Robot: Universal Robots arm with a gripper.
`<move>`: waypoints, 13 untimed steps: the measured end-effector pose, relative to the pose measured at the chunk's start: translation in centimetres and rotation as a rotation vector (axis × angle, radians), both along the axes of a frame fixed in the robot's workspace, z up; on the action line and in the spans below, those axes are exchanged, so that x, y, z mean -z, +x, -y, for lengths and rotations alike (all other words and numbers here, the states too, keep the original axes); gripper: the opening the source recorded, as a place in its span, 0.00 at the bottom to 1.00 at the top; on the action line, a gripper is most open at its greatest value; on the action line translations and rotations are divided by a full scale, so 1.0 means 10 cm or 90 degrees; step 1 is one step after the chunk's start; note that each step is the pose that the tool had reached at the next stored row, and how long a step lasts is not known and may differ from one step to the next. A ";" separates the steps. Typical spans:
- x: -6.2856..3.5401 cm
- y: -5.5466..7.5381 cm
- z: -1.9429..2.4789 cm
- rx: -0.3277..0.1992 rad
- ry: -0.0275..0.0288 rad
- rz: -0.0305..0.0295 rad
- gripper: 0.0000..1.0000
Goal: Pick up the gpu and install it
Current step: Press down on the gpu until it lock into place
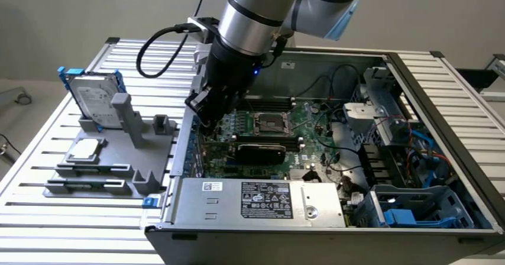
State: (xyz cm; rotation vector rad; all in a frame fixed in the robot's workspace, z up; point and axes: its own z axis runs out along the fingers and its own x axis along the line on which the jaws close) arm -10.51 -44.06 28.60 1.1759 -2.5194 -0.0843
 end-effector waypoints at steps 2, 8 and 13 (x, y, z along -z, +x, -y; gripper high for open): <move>0.006 0.00 0.000 0.000 -0.0007 0.0000 0.11; -0.026 0.03 -0.001 0.000 -0.0003 -0.0006 0.11; -0.068 0.09 0.001 -0.008 -0.0005 -0.0008 0.11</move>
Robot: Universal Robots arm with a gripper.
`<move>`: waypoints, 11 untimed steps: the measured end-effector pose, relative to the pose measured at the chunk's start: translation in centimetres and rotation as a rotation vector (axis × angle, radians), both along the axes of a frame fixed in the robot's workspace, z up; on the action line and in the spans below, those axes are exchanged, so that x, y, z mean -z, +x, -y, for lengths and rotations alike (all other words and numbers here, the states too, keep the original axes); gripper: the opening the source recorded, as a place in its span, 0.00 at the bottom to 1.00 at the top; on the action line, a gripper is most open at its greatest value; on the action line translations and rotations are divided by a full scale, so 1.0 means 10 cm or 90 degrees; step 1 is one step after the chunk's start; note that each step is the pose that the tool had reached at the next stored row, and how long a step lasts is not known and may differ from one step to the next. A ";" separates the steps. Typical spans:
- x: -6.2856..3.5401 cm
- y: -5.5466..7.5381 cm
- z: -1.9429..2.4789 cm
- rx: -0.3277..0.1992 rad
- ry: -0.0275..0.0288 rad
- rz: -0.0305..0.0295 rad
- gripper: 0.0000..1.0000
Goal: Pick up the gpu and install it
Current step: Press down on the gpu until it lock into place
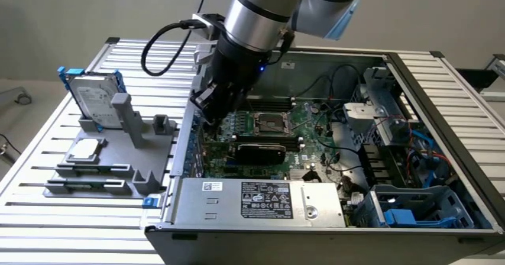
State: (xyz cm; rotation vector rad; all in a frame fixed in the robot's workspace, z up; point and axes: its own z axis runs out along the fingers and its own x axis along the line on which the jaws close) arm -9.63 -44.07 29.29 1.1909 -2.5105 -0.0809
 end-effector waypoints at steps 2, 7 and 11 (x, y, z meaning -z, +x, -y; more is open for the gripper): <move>-0.003 0.01 0.002 -0.013 -0.0002 0.0000 0.11; -0.008 0.02 0.009 -0.048 -0.0003 0.0018 0.11; -0.011 0.03 0.014 -0.073 0.0007 0.0069 0.11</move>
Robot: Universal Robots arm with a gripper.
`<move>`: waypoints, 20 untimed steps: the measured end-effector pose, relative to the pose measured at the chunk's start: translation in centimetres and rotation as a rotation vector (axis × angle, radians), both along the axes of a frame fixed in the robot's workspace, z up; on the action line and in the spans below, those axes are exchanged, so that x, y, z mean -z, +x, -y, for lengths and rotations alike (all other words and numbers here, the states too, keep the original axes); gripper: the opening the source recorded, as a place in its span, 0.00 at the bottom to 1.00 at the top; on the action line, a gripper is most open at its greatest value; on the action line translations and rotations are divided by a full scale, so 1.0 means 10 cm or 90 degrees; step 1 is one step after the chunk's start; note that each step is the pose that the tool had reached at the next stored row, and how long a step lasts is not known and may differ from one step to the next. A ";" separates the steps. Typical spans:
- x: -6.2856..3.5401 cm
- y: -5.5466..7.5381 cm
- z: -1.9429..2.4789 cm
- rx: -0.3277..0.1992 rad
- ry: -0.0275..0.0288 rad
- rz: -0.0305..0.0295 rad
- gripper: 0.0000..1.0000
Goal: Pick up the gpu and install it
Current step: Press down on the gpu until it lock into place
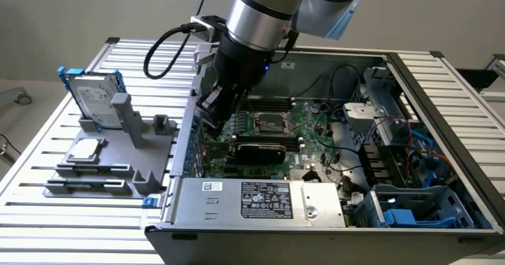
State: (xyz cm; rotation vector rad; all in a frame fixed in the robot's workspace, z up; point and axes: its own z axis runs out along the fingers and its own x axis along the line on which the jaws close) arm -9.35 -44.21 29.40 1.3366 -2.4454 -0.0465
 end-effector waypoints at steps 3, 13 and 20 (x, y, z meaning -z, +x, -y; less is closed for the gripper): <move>-0.009 0.01 0.003 -0.012 0.0050 0.0064 0.11; -0.020 0.05 0.005 -0.048 0.0371 0.0376 0.11; -0.026 0.06 0.008 -0.069 0.0598 0.0534 0.11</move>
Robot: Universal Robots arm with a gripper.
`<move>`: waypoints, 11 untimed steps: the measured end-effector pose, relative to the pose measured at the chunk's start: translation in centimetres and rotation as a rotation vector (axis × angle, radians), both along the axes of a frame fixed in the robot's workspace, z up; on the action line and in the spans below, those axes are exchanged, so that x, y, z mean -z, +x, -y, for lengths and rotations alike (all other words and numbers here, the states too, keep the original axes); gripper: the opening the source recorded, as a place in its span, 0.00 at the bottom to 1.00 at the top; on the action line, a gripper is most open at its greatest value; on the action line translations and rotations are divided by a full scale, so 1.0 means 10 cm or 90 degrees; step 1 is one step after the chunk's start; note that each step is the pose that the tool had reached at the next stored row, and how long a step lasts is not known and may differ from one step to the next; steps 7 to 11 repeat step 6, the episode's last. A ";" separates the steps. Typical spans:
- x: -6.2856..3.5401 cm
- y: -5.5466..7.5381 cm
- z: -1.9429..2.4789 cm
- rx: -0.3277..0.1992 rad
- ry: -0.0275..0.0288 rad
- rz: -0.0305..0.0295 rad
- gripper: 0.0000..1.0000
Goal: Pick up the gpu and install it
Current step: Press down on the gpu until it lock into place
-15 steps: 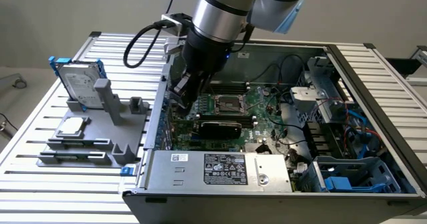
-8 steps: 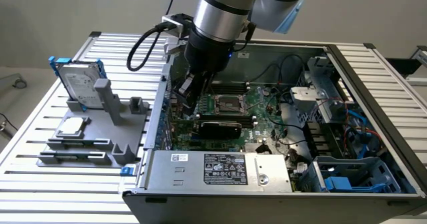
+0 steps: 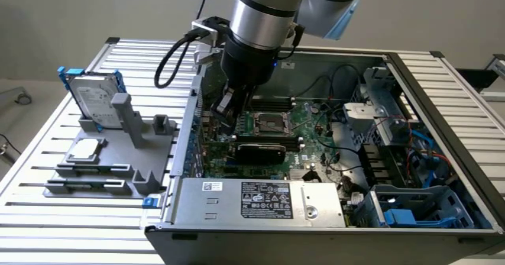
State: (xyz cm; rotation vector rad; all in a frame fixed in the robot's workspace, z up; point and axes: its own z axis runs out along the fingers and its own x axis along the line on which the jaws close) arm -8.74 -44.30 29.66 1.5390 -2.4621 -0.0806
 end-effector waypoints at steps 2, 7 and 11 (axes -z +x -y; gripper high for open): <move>0.000 0.00 0.000 0.000 0.0001 0.0000 0.11; -0.002 0.00 0.000 0.000 0.0001 -0.0001 0.11; -0.002 0.00 0.000 0.000 0.0001 -0.0001 0.11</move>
